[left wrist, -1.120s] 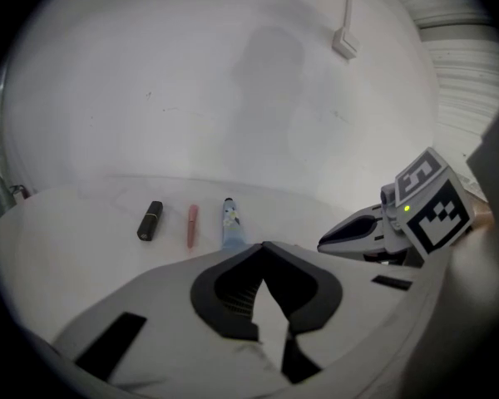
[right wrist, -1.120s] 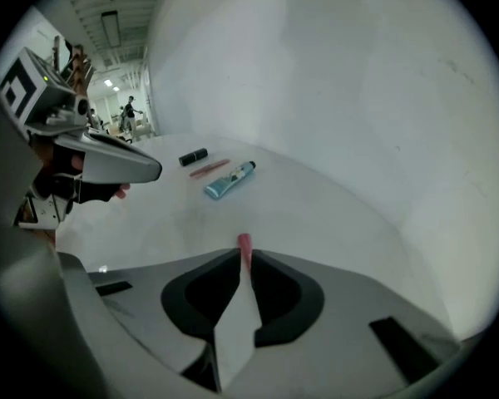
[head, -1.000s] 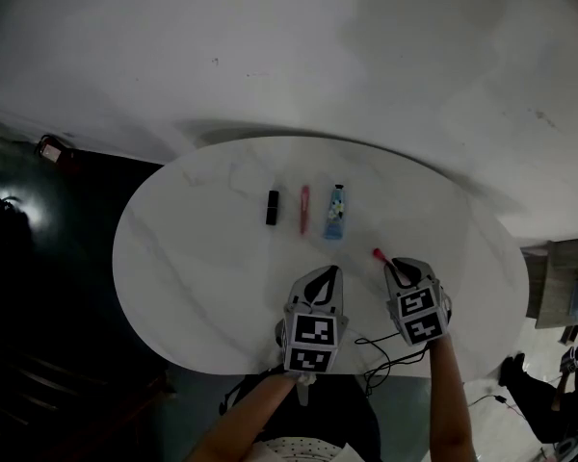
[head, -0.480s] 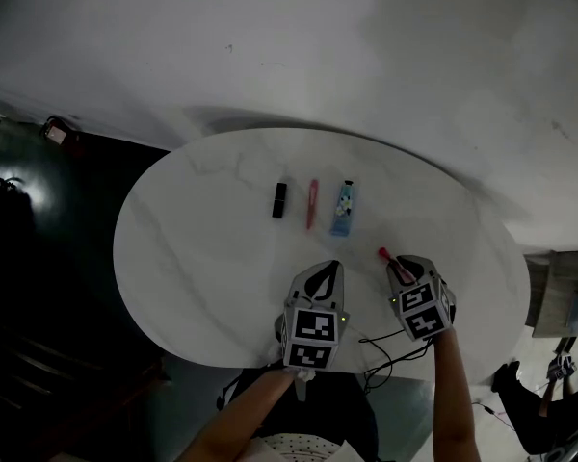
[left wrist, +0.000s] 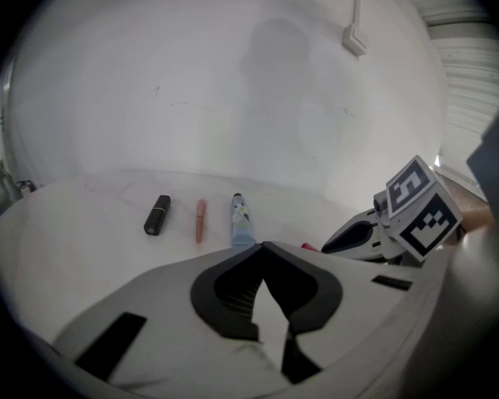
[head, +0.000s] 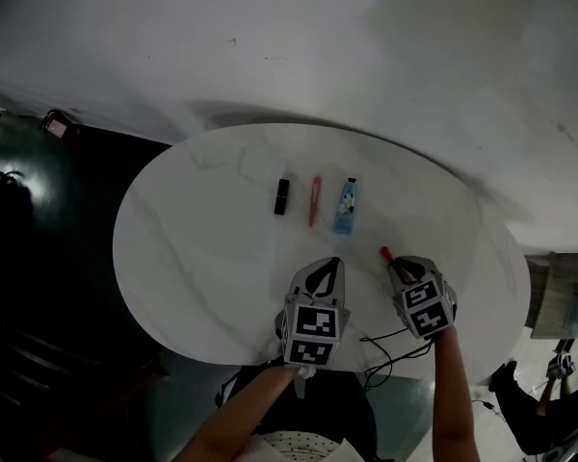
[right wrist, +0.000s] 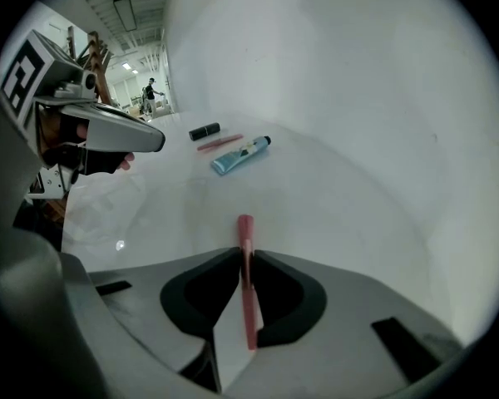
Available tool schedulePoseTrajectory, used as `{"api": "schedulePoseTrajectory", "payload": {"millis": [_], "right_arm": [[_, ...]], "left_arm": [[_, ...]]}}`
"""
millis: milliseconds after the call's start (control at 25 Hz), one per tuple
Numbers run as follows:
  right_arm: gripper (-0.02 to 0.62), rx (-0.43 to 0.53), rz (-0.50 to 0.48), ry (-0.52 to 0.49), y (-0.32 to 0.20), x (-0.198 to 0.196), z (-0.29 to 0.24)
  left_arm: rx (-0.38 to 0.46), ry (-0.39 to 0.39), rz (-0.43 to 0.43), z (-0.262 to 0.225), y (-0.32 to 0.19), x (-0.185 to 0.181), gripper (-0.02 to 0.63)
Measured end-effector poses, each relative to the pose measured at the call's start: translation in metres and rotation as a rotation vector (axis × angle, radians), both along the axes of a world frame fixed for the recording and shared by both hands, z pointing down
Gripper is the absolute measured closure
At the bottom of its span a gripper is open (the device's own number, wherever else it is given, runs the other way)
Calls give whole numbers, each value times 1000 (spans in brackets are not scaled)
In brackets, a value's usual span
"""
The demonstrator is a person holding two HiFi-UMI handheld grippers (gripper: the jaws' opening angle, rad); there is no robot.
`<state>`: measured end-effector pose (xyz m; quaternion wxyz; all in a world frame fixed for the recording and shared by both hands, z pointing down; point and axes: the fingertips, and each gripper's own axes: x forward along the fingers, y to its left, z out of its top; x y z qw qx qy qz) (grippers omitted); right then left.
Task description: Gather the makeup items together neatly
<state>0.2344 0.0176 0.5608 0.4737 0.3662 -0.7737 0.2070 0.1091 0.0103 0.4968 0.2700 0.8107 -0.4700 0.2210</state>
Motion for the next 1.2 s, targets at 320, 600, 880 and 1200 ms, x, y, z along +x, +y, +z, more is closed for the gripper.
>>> {"api": "schedulePoseTrajectory", "payload": {"millis": [320, 600, 880, 1200], "right_arm": [[525, 2, 15, -6, 0, 0, 0], [526, 51, 71, -49, -4, -11, -10], [528, 59, 205, -160, -20, -28, -18], [526, 63, 386, -254, -43, -42, -25]], "left_arm": [[2, 1, -6, 0, 0, -2, 568], [14, 3, -24, -4, -2, -10, 568], [20, 2, -54, -6, -6, -24, 568], [40, 3, -107, -13, -17, -43, 568]]}}
